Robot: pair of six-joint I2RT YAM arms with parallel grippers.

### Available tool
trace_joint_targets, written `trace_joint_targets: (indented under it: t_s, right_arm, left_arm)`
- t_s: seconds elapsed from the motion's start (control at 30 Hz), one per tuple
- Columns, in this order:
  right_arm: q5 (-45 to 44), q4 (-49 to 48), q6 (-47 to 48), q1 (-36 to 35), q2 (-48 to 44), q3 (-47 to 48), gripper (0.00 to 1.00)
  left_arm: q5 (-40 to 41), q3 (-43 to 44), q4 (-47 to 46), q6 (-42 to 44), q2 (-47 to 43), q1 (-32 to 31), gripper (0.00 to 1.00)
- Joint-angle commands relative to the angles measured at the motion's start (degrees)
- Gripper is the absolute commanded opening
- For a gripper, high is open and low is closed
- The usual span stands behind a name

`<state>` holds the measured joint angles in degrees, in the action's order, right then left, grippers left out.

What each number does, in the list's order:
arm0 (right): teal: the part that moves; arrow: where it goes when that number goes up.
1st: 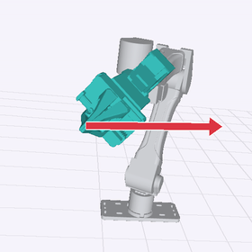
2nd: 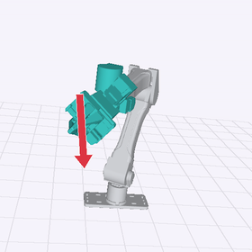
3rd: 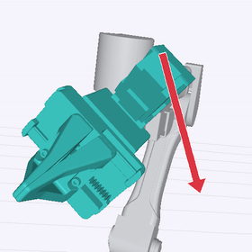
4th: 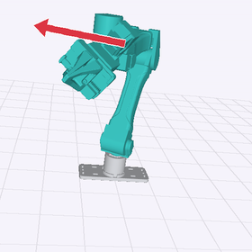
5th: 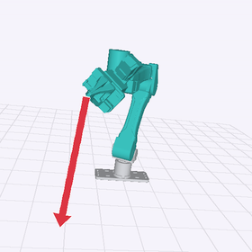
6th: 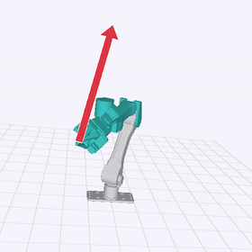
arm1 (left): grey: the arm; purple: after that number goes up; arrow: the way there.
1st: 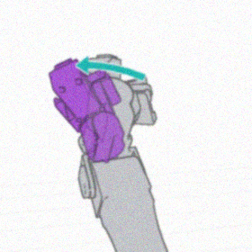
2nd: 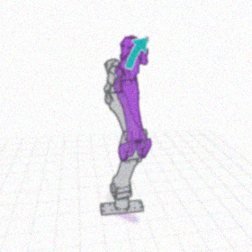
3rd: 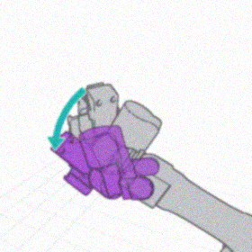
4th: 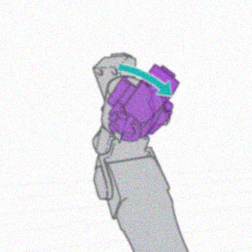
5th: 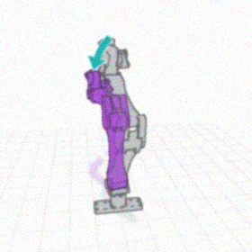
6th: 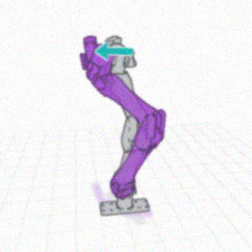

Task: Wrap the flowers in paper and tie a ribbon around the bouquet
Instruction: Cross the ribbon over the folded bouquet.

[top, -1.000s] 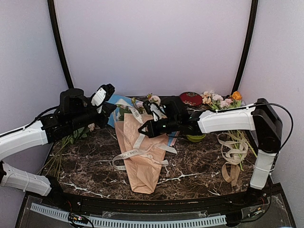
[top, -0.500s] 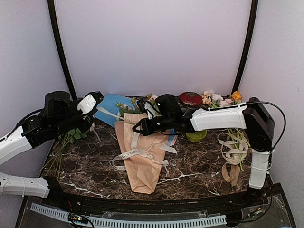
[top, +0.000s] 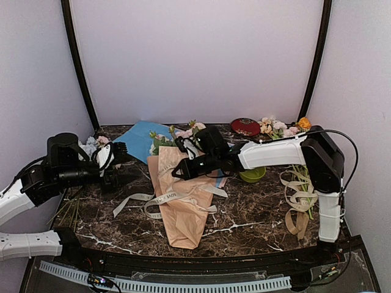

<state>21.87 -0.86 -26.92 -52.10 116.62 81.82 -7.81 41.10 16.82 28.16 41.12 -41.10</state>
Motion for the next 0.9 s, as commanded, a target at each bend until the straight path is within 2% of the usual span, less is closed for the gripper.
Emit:
trace_joint_targets:
  t_s: [0.0, 0.03, 0.1, 0.23, 0.37, 0.47, 0.67, 0.87]
  right_arm:
    - [-0.32, 2.31, -0.28, 0.13, 1.36, 4.33, 0.08]
    - [-0.63, 3.32, -0.41, 0.19, 1.40, 4.87, 0.15]
    - [-0.56, 4.66, -1.43, 0.59, 0.96, 5.46, 0.23]
    - [0.10, 6.39, -3.42, 1.87, -0.28, 5.85, 0.28]
    - [0.34, 8.83, -2.53, 2.09, -0.75, 5.75, 0.35]
    - [0.49, 10.04, -2.63, 2.40, -1.26, 4.73, 0.36]
    - [1.31, 10.81, -2.85, 3.22, -2.70, 2.42, 0.39]
    - [1.16, 12.51, -1.61, 3.34, -5.13, -0.32, 0.40]
  left_arm:
    - [-20.87, 4.05, -4.98, 0.27, 9.91, -1.38, 0.51]
    - [-20.90, 5.59, -3.70, 0.84, 13.09, -2.29, 0.48]
    - [-21.75, 7.45, -2.69, 3.05, 18.02, -4.05, 0.46]
    - [-21.69, 7.76, -7.24, 5.74, 25.42, -6.62, 0.49]
    - [-13.07, 9.87, -7.57, 5.40, 34.38, -7.84, 0.48]
    - [-6.70, 10.86, -7.87, 4.69, 39.35, -7.85, 0.46]
    - [-1.32, 11.98, -9.96, 3.67, 44.75, -7.85, 0.45]
    - [5.03, 12.98, -9.39, 5.19, 48.63, -7.85, 0.57]
